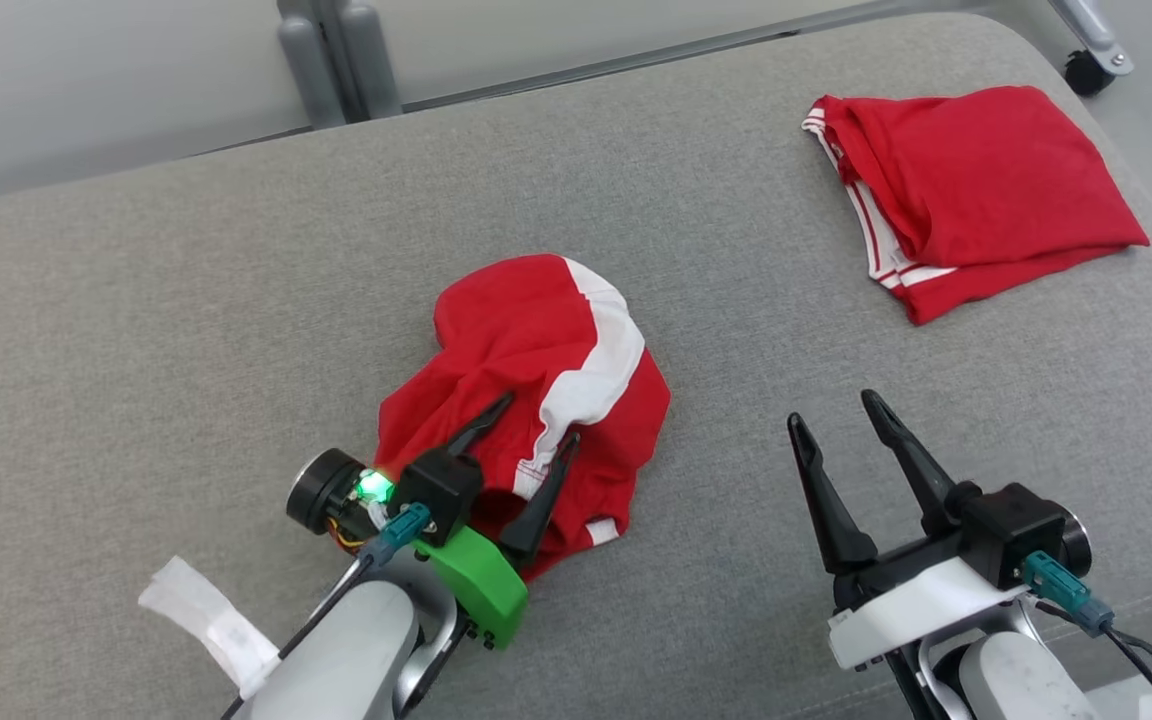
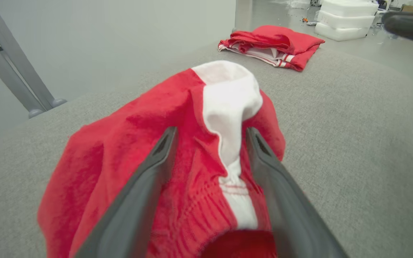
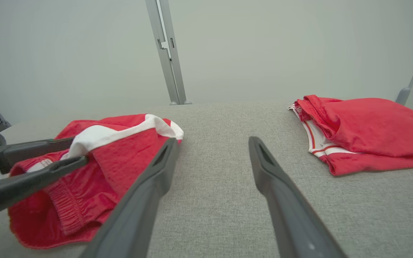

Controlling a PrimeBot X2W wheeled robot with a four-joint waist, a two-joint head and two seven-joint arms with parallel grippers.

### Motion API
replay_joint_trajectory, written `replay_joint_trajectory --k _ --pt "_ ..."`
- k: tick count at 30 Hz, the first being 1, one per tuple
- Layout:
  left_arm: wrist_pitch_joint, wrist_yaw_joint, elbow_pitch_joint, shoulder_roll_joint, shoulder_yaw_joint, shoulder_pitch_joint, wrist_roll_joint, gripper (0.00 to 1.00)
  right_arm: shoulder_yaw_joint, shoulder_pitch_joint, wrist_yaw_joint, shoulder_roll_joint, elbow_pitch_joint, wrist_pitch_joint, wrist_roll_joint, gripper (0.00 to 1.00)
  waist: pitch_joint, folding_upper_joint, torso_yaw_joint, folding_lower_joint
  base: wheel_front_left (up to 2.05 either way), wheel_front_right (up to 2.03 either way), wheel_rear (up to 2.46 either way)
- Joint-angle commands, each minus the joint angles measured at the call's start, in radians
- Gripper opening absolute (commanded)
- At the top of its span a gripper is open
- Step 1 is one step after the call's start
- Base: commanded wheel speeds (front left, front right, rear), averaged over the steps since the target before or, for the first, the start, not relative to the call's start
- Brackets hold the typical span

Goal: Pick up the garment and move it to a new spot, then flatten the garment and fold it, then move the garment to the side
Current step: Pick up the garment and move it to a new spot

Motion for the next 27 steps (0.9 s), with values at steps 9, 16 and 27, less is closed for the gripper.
replay_joint_trajectory --k 9,16,27 --pt "-0.021 0.136 -0.256 -0.021 0.206 0.222 -0.013 1.0 -0.006 0.081 -0.002 0.015 -0.006 0.0 -0.002 1.0 -0.142 0.0 0.14 0.0 0.0 0.0 0.0" --pt "-0.02 0.164 -0.452 -0.07 0.384 0.428 0.057 1.0 -0.028 0.12 -0.002 0.037 -0.024 0.0 -0.037 1.0 -0.197 0.0 0.204 0.0 0.0 0.0 0.0" --pt "-0.02 0.102 -0.589 -0.127 0.585 0.677 0.155 1.0 -0.09 0.221 -0.002 0.063 -0.064 0.0 -0.073 1.0 -0.271 0.0 0.221 0.0 0.0 0.0 0.0"
